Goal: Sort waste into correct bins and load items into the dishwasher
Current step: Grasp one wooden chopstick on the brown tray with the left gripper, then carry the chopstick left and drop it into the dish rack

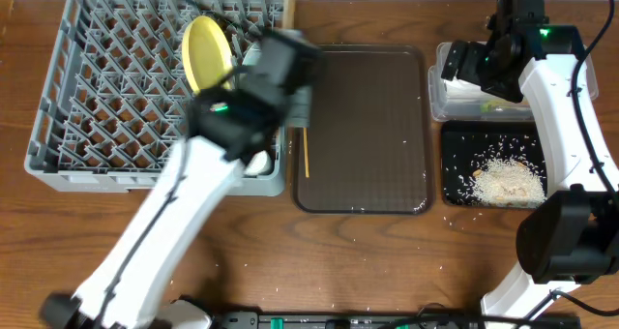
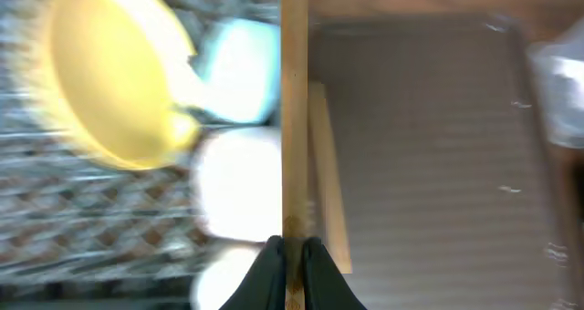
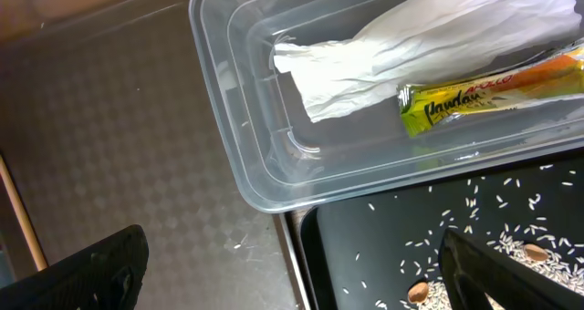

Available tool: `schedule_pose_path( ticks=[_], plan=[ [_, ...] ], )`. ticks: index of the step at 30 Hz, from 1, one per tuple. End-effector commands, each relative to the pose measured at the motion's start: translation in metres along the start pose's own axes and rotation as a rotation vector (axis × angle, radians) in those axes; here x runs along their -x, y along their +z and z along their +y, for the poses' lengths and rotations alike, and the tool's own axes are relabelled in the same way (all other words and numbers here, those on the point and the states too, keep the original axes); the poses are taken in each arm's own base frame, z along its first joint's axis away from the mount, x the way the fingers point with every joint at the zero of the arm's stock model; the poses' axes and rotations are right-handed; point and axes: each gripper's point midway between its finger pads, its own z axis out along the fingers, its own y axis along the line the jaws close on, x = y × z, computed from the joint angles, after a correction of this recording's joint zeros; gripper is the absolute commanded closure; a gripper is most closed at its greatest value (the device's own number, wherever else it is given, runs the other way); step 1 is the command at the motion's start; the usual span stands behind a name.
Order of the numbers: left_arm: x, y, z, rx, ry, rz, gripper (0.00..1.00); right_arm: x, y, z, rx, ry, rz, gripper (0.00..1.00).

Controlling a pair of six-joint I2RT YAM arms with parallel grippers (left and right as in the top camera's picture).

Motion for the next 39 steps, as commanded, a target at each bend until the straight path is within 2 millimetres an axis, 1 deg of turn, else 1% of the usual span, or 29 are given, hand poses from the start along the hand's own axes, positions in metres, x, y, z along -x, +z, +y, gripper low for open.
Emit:
schedule_pose_path(
  ticks=[1,3,7,12,15,18,21,22,25,26,28,30,32,34,35,37,39],
  plan=[
    [-0.006,0.011,0.066,0.204,0.130,0.068,0.92,0.003,-0.009,0.002,0.004,-0.001,-0.024,0.01],
    [-0.011,0.021,0.081,0.229,0.155,0.102,0.93,0.003,-0.009,0.002,0.004,-0.001,-0.024,0.01],
    [-0.026,0.052,0.103,0.269,0.199,0.202,0.93,0.003,-0.009,0.002,0.004,-0.002,-0.024,0.01],
    [-0.042,0.086,0.114,0.296,0.193,0.301,0.93,0.003,-0.009,0.002,0.004,-0.001,-0.024,0.01],
    [-0.054,0.109,0.125,0.326,0.134,0.358,0.92,0.003,-0.009,0.002,0.004,-0.001,-0.024,0.01],
    [-0.059,0.123,0.133,0.343,0.090,0.378,0.92,0.003,-0.009,0.002,0.004,-0.001,-0.024,0.01],
    [-0.061,0.130,0.139,0.353,0.069,0.386,0.92,0.003,-0.009,0.002,0.004,-0.001,-0.024,0.01],
    [-0.060,0.130,0.139,0.353,0.068,0.384,0.75,0.003,-0.009,0.002,0.004,-0.001,-0.024,0.01],
    [-0.058,0.129,0.138,0.351,0.069,0.376,0.46,0.003,-0.009,0.002,0.004,-0.001,-0.024,0.01],
    [-0.051,0.125,0.136,0.348,0.066,0.358,0.41,0.003,-0.009,0.002,0.004,-0.001,-0.024,0.01],
    [-0.045,0.119,0.134,0.340,0.066,0.342,0.41,0.003,-0.009,0.002,0.004,-0.001,-0.024,0.01],
    [-0.036,0.108,0.125,0.309,0.067,0.328,0.40,0.003,-0.009,0.002,0.004,-0.002,-0.024,0.01],
    [-0.031,0.098,0.105,0.223,0.063,0.315,0.41,0.003,-0.009,0.002,0.004,-0.001,-0.024,0.01],
    [-0.029,0.090,0.078,0.102,0.061,0.304,0.41,0.003,-0.009,0.002,0.004,-0.001,-0.024,0.01],
    [-0.030,0.087,0.061,0.027,0.064,0.304,0.44,0.003,-0.009,0.002,0.004,-0.001,-0.024,0.01],
    [-0.035,0.082,0.025,-0.112,0.076,0.315,0.45,0.003,-0.009,0.002,0.004,-0.001,-0.024,0.01],
    [-0.042,0.080,-0.004,-0.200,0.089,0.333,0.45,0.003,-0.009,0.002,0.004,-0.001,-0.024,0.01]
  ],
)
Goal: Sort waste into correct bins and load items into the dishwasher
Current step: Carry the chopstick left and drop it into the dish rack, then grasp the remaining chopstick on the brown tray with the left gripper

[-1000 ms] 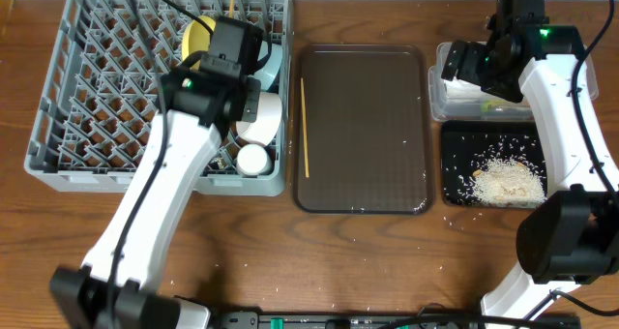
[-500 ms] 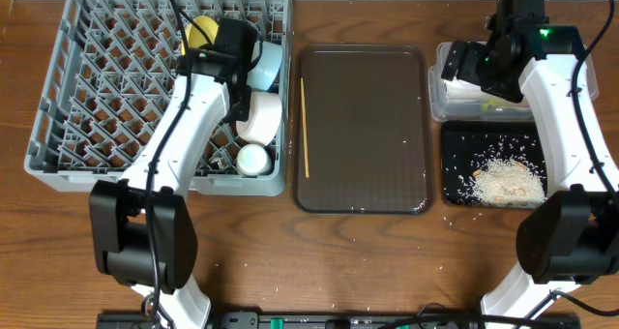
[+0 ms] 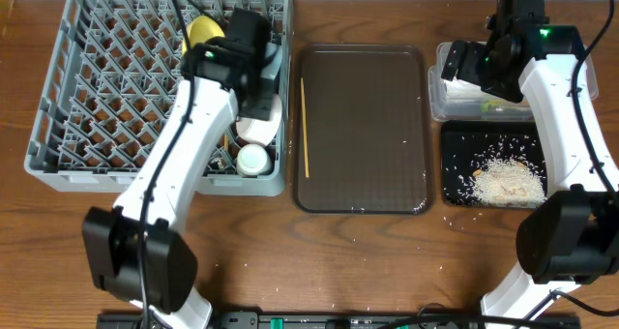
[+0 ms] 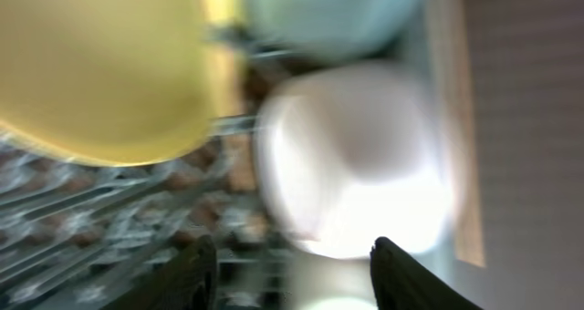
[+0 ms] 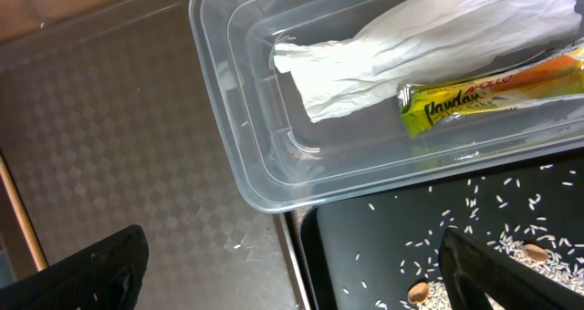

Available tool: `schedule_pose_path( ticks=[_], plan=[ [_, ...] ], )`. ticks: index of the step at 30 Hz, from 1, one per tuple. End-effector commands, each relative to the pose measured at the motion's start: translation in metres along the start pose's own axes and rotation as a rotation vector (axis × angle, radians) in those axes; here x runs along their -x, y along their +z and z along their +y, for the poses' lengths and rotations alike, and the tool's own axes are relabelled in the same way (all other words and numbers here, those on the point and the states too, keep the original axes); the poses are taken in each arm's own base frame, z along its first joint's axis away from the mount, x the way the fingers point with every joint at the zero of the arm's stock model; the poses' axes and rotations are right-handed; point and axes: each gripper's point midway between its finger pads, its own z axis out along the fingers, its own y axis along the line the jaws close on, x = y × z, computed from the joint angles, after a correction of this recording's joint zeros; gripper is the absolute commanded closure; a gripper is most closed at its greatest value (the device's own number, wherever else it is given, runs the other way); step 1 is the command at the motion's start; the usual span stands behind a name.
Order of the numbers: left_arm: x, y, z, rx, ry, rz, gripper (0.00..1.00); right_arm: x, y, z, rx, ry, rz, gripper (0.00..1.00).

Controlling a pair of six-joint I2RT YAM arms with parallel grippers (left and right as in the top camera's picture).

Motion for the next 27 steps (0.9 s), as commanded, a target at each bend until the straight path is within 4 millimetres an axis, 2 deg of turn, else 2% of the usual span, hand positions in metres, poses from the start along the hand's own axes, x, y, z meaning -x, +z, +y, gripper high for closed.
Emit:
schedule_pose_path(
  ticks=[1,6,11,15,21,27],
  plan=[
    [-0.004,-0.013,-0.065,-0.229,0.023,0.008,0.45,0.003,-0.009,0.002,0.004,-0.001,-0.024,0.01],
    [-0.020,0.005,-0.100,-0.216,-0.025,0.075,0.45,0.003,-0.009,0.002,0.004,-0.002,-0.024,0.01],
    [-0.027,0.039,-0.112,-0.102,-0.082,0.106,0.45,0.003,-0.009,0.002,0.004,-0.001,-0.024,0.01],
    [-0.033,0.068,-0.123,-0.084,-0.089,0.145,0.45,0.003,-0.009,0.002,0.004,-0.001,-0.024,0.01],
    [-0.043,0.107,-0.124,-0.040,-0.081,0.204,0.45,0.003,-0.009,0.002,0.004,-0.001,-0.024,0.01],
    [-0.049,0.130,-0.120,0.004,-0.072,0.222,0.45,0.003,-0.009,0.002,0.004,-0.002,-0.024,0.01]
  ],
)
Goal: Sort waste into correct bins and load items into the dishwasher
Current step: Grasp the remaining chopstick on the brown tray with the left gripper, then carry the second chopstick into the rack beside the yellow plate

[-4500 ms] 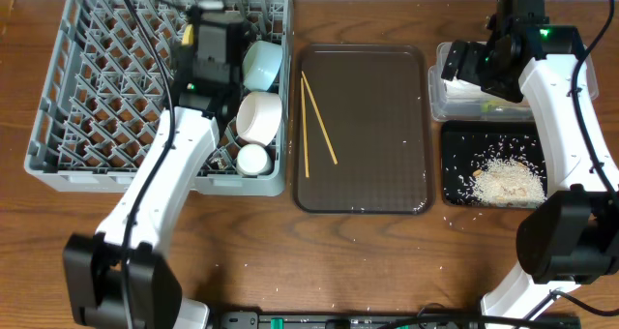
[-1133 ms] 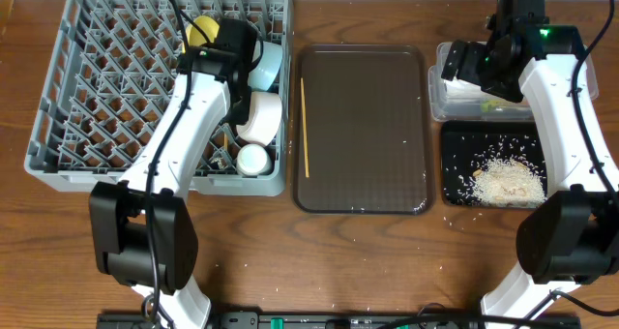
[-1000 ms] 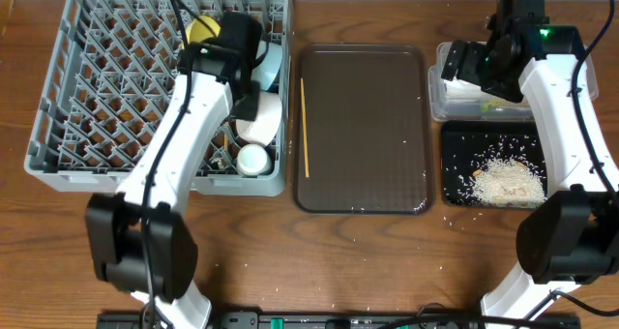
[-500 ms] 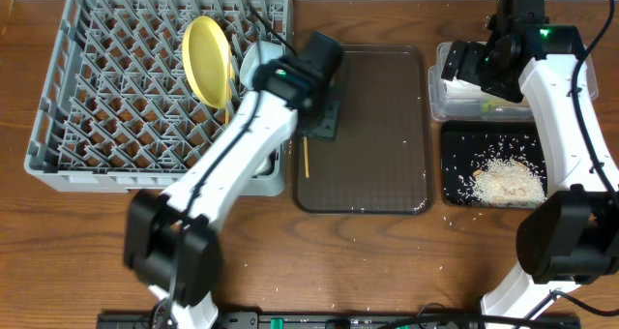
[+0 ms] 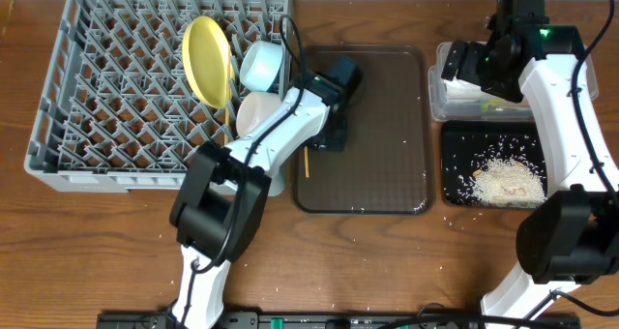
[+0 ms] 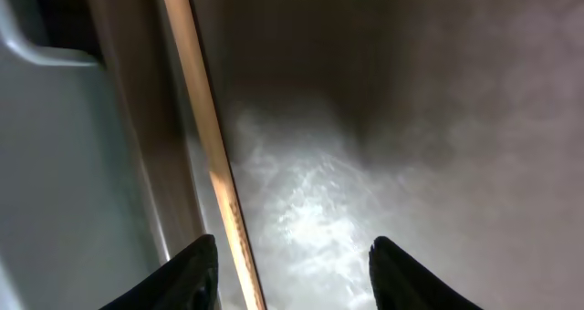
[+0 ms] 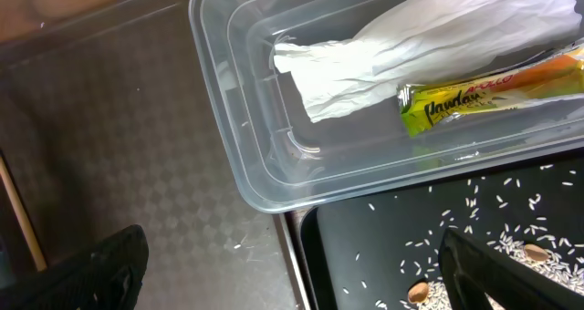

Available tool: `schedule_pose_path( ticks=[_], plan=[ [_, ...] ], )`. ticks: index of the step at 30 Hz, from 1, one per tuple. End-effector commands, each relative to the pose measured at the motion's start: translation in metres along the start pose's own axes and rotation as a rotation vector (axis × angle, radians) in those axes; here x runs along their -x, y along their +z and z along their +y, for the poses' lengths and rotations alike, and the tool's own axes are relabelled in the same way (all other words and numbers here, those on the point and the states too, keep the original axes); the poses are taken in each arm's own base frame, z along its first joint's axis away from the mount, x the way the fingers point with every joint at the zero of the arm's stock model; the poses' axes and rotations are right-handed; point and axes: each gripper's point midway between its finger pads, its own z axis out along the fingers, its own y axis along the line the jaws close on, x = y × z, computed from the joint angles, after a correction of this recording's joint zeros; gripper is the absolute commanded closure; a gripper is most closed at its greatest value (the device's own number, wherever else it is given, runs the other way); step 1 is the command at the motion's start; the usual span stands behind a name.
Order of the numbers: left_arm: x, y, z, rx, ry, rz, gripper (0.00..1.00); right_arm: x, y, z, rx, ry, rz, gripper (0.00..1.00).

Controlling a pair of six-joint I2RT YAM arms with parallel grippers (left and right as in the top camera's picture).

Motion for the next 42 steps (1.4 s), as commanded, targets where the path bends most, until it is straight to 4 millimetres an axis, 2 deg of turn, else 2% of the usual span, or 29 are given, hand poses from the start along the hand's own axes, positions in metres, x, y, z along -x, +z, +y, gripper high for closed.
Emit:
schedule_pose_path(
  ticks=[1,6,22,26,27,28,29,31,35,37,42],
  plan=[
    [-0.001,0.013,0.007,0.047,-0.007,0.006,0.45,0.003,-0.009,0.002,0.004,-0.001,-0.024,0.01],
    [0.000,0.024,0.014,0.091,-0.005,0.003,0.45,0.003,-0.009,0.002,0.004,-0.001,-0.024,0.01],
    [-0.010,0.055,0.012,0.100,-0.024,0.056,0.45,0.003,-0.009,0.002,0.004,-0.002,-0.024,0.01],
    [-0.012,0.057,0.009,0.083,-0.024,0.070,0.66,0.003,-0.009,0.002,0.004,-0.001,-0.024,0.01],
    [-0.013,0.057,0.008,0.083,-0.023,0.070,0.74,0.003,-0.009,0.002,0.004,-0.001,-0.024,0.01],
    [-0.013,0.057,0.008,0.083,-0.022,0.070,0.87,0.003,-0.009,0.002,0.004,-0.001,-0.024,0.01],
    [-0.013,0.057,0.007,0.083,-0.020,0.070,0.92,0.003,-0.009,0.002,0.004,-0.001,-0.024,0.01],
    [-0.014,0.057,0.005,0.082,-0.016,0.069,0.92,0.003,-0.009,0.002,0.004,-0.001,-0.024,0.01],
    [-0.011,0.053,0.000,0.073,-0.002,0.055,0.93,0.003,-0.009,0.002,0.004,-0.002,-0.024,0.01],
    [-0.006,0.045,-0.004,0.063,0.003,0.036,0.93,0.003,-0.009,0.002,0.004,-0.001,-0.024,0.01],
    [0.009,0.005,-0.011,0.017,0.025,-0.051,0.92,0.003,-0.009,0.002,0.004,-0.001,-0.024,0.01]
  ],
)
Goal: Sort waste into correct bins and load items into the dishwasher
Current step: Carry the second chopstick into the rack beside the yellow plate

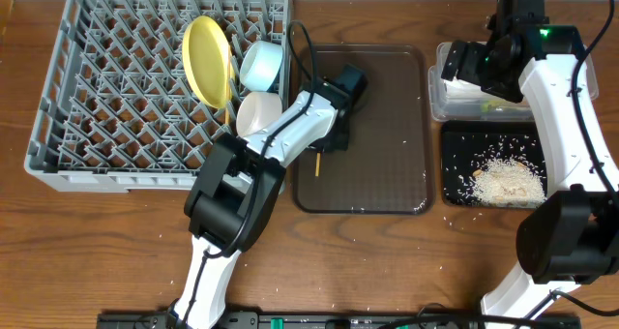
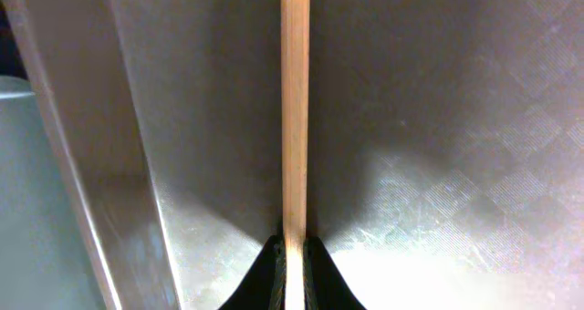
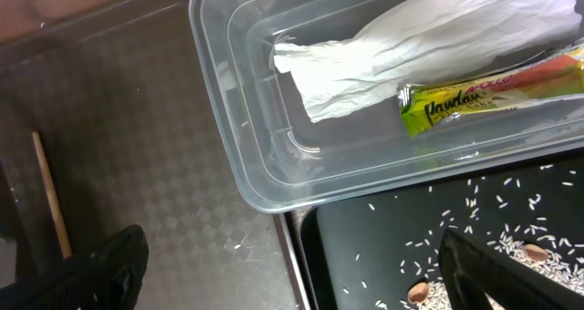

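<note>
A thin wooden chopstick runs straight up the left wrist view over the brown tray. My left gripper is shut on its near end, at the tray's left side. Whether the stick touches the tray cannot be told. In the right wrist view the chopstick shows at the far left. My right gripper hangs open, holding nothing, over the edge between the clear bin and the black bin. The grey dish rack holds a yellow plate, a pale blue bowl and a white cup.
The clear bin holds a white wrapper and a yellow packet. Rice is heaped in the black bin. Stray grains lie on the tray and the wooden table. The rack's right wall stands close beside the left arm.
My left gripper was open over the tray with the chopstick off to its left; now it is shut on that chopstick. In the right wrist view the stick sits further right. The right arm is unchanged.
First my left gripper was shut on a chopstick near the rack while another lay on the tray. Then it was open over the cups in the rack. Later it stood open above the tray beside the remaining chopstick, and now grips it. The right arm stayed still throughout.
</note>
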Available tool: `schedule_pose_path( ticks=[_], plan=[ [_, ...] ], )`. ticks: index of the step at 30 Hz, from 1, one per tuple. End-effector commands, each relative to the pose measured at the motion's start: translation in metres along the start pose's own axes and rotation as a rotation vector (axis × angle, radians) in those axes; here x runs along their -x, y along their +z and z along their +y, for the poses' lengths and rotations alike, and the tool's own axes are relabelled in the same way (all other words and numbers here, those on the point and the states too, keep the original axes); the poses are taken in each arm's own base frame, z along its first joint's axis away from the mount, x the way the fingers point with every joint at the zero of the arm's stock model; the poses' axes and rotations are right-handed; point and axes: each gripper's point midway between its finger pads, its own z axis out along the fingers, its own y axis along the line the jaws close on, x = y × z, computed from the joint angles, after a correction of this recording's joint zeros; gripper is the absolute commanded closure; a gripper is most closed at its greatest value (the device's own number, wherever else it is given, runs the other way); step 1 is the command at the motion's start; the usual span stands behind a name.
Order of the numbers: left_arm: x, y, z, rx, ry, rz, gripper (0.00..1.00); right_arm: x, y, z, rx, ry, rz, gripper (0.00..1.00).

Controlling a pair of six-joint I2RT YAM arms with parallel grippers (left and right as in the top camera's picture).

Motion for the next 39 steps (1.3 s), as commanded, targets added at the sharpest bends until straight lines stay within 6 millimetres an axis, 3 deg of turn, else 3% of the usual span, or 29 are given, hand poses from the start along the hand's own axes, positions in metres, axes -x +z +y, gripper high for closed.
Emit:
schedule_pose_path(
  ticks=[1,6,10,13,16,18,22,32,34,36,39],
  plan=[
    [0.010,-0.034,-0.006,-0.038,0.025,-0.068,0.93,0.003,-0.009,0.002,0.004,-0.001,-0.024,0.01],
    [0.021,-0.090,-0.004,-0.087,0.061,-0.178,0.92,0.003,-0.009,0.002,0.004,-0.001,-0.024,0.01],
    [0.021,-0.136,0.015,-0.055,0.078,-0.260,0.92,0.003,-0.009,0.002,0.004,-0.001,-0.024,0.01],
    [0.018,-0.165,0.049,0.045,0.049,-0.307,0.93,0.003,-0.009,0.002,0.004,-0.001,-0.024,0.01],
    [0.011,-0.179,0.090,0.153,0.018,-0.302,0.93,0.003,-0.009,0.002,0.004,-0.001,-0.024,0.01],
    [0.006,-0.179,0.118,0.212,0.013,-0.261,0.92,0.003,-0.009,0.002,0.004,-0.001,-0.024,0.01],
    [0.005,-0.166,0.151,0.257,0.047,-0.198,0.92,0.003,-0.009,0.002,0.004,-0.001,-0.024,0.01],
    [0.007,-0.130,0.212,0.302,-0.093,-0.127,0.92,0.003,-0.009,0.002,0.004,-0.001,-0.024,0.01],
    [0.007,-0.124,0.217,0.306,-0.105,-0.116,0.83,0.003,-0.009,0.002,0.004,-0.001,-0.024,0.01],
    [0.007,-0.122,0.220,0.308,-0.112,-0.111,0.53,0.003,-0.009,0.002,0.004,-0.001,-0.024,0.01],
    [0.007,-0.122,0.220,0.308,-0.112,-0.112,0.42,0.003,-0.009,0.002,0.004,-0.001,-0.024,0.01]
  ],
)
